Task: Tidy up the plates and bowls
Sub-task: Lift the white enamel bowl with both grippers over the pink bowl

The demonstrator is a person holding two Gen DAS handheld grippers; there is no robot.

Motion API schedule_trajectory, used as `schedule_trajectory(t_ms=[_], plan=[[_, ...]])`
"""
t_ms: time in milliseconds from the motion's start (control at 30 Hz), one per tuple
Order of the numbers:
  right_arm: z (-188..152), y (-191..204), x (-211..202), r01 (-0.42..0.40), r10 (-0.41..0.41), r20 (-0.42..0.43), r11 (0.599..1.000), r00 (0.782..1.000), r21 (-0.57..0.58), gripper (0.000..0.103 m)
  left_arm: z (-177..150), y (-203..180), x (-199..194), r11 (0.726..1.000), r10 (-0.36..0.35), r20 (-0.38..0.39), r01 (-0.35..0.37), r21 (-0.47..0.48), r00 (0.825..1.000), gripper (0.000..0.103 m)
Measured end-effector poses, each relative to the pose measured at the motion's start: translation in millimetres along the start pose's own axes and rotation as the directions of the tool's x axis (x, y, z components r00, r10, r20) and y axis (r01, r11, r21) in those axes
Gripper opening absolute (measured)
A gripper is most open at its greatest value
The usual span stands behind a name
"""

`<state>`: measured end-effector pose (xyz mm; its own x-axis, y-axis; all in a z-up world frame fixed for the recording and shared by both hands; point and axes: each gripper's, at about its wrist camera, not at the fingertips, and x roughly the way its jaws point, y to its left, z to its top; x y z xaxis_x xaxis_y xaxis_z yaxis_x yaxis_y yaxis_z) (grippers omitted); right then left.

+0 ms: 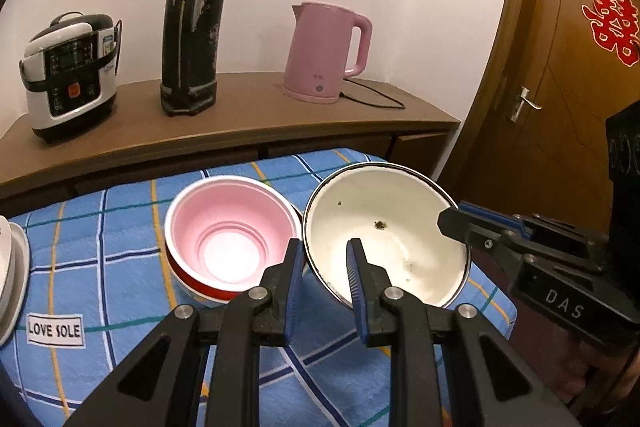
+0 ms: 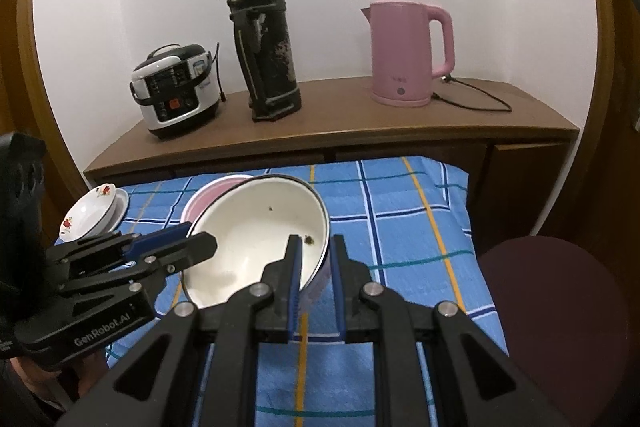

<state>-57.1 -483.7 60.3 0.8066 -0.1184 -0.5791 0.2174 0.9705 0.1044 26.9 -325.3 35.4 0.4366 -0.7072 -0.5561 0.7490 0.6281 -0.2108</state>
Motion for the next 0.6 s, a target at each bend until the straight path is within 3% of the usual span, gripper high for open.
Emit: schedule_trajectory(t_ms=[600], plan=[[39.9, 32.5, 25.1, -0.029, 0.030, 0.032, 0.998, 0.999, -0.052, 0.014, 24.0, 39.5, 0.0, 0.999, 0.054, 0.043, -0.053, -0.003, 0.998, 0.024]])
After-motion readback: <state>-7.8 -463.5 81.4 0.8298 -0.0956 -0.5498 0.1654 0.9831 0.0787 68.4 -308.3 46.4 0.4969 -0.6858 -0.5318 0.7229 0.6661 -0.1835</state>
